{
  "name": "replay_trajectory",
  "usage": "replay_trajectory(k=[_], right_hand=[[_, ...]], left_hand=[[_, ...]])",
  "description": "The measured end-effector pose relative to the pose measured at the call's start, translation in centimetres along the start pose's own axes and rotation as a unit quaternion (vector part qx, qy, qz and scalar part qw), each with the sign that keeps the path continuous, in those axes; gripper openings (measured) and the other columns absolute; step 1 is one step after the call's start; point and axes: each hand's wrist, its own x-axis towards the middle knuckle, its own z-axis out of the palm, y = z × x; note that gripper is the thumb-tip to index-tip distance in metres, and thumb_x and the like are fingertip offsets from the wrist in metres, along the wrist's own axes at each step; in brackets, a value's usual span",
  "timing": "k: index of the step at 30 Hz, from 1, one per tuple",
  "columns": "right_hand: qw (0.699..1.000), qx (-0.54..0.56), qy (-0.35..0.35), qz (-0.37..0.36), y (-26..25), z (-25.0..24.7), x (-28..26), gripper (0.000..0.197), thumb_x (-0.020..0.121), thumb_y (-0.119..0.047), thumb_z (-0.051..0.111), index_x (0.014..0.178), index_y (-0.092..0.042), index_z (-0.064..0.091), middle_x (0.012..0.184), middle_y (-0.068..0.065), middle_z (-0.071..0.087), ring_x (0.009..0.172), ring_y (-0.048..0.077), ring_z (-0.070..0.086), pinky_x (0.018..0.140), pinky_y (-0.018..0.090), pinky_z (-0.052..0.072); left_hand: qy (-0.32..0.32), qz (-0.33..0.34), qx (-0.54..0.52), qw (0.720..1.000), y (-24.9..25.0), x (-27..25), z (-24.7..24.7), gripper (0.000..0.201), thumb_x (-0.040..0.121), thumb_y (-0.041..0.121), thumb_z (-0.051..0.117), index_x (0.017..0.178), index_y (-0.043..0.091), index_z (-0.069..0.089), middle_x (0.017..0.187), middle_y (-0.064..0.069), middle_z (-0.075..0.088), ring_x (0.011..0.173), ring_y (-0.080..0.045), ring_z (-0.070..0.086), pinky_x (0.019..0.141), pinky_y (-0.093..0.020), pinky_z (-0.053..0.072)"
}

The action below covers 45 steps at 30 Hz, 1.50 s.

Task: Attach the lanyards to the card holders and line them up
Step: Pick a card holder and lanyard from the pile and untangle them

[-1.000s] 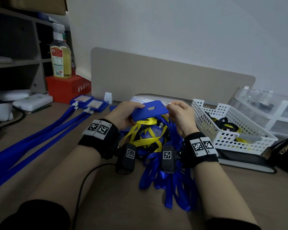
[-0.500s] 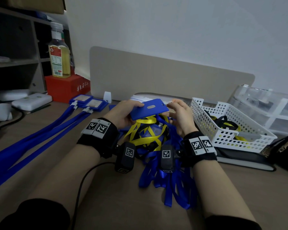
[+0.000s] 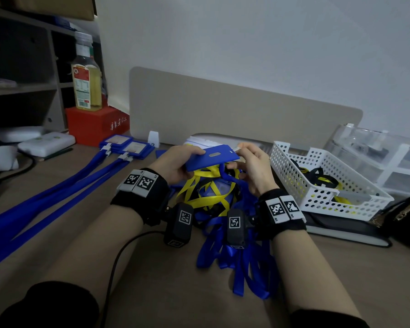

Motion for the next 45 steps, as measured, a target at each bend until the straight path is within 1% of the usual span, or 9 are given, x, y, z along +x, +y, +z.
replay_trajectory(k=[9,15,21,26,30,35,40,43,45], right_hand=[[1.000,-0.022,0.003,0.005,0.2,0.0,0.2,0.021,0.092,-0.007,0.048,0.078,-0.022,0.050,0.072,-0.002,0.062,0.041,0.010,0.059,0.034,0.013,0.021],[0.999,-0.038,0.002,-0.004,0.3,0.0,0.4,0.019,0.091,-0.005,0.047,0.078,-0.020,0.050,0.069,-0.003,0.059,0.036,0.010,0.054,0.039,0.017,0.024],[0.998,-0.057,-0.008,-0.017,0.6,-0.2,0.4,0.021,0.089,-0.002,0.046,0.077,-0.019,0.050,0.072,0.001,0.057,0.035,0.012,0.053,0.041,0.019,0.029],[0.997,-0.069,-0.020,-0.021,0.8,-0.3,0.5,0.023,0.091,-0.002,0.046,0.077,-0.018,0.052,0.085,0.013,0.051,0.035,0.011,0.054,0.036,0.014,0.025],[0.997,-0.069,-0.030,-0.019,0.8,-0.2,0.4,0.022,0.094,-0.003,0.046,0.079,-0.017,0.053,0.091,0.014,0.051,0.035,0.011,0.054,0.031,0.013,0.026],[0.999,-0.048,-0.020,-0.005,0.4,-0.2,0.1,0.022,0.090,0.001,0.046,0.076,-0.015,0.052,0.077,0.008,0.057,0.033,0.011,0.051,0.032,0.013,0.027],[0.999,-0.035,-0.008,-0.007,0.2,0.0,0.0,0.022,0.091,0.001,0.044,0.076,-0.014,0.048,0.074,0.008,0.055,0.032,0.011,0.048,0.031,0.014,0.032],[0.999,-0.039,0.001,-0.006,0.4,-0.1,0.2,0.021,0.090,-0.001,0.045,0.076,-0.016,0.049,0.071,0.005,0.057,0.033,0.011,0.049,0.035,0.017,0.031],[0.999,-0.039,0.002,-0.007,0.6,-0.1,0.3,0.021,0.090,-0.002,0.046,0.075,-0.017,0.050,0.068,0.003,0.058,0.033,0.011,0.050,0.038,0.019,0.030]], left_hand=[[0.036,0.020,0.029,0.999,0.5,-0.6,0.2,0.010,0.090,0.011,0.060,0.084,0.012,0.053,0.069,-0.005,0.054,0.043,-0.012,0.049,0.033,-0.012,0.029],[0.047,0.024,0.034,0.998,0.6,-0.8,0.3,0.013,0.089,0.010,0.062,0.081,0.012,0.051,0.074,-0.008,0.053,0.055,-0.016,0.046,0.033,-0.012,0.029],[0.045,0.027,0.032,0.998,0.6,-1.1,0.4,0.017,0.090,0.008,0.059,0.077,0.012,0.049,0.068,-0.006,0.053,0.034,-0.010,0.049,0.033,-0.010,0.027],[0.043,0.018,0.025,0.999,0.6,-1.2,0.2,0.017,0.090,0.008,0.060,0.078,0.013,0.048,0.069,-0.006,0.051,0.050,-0.015,0.044,0.033,-0.010,0.026],[0.041,0.008,0.015,0.999,0.6,-1.5,0.1,0.018,0.091,0.009,0.059,0.077,0.014,0.048,0.067,-0.004,0.052,0.036,-0.009,0.049,0.032,-0.010,0.027],[0.029,0.012,0.041,0.999,1.0,-2.2,0.3,0.012,0.091,0.008,0.059,0.083,0.011,0.051,0.053,-0.002,0.059,0.029,-0.007,0.049,0.030,-0.010,0.029],[0.035,0.026,0.044,0.998,1.2,-2.6,0.6,0.009,0.090,0.007,0.059,0.097,0.008,0.055,0.071,-0.006,0.055,0.029,-0.006,0.049,0.031,-0.010,0.030],[0.034,0.024,0.041,0.998,1.2,-2.5,0.5,0.015,0.091,0.007,0.058,0.105,0.007,0.054,0.071,-0.006,0.056,0.030,-0.007,0.050,0.031,-0.010,0.029],[0.035,0.022,0.049,0.998,1.3,-2.6,0.5,0.012,0.090,0.008,0.059,0.102,0.008,0.055,0.066,-0.005,0.058,0.030,-0.007,0.049,0.032,-0.010,0.029]])
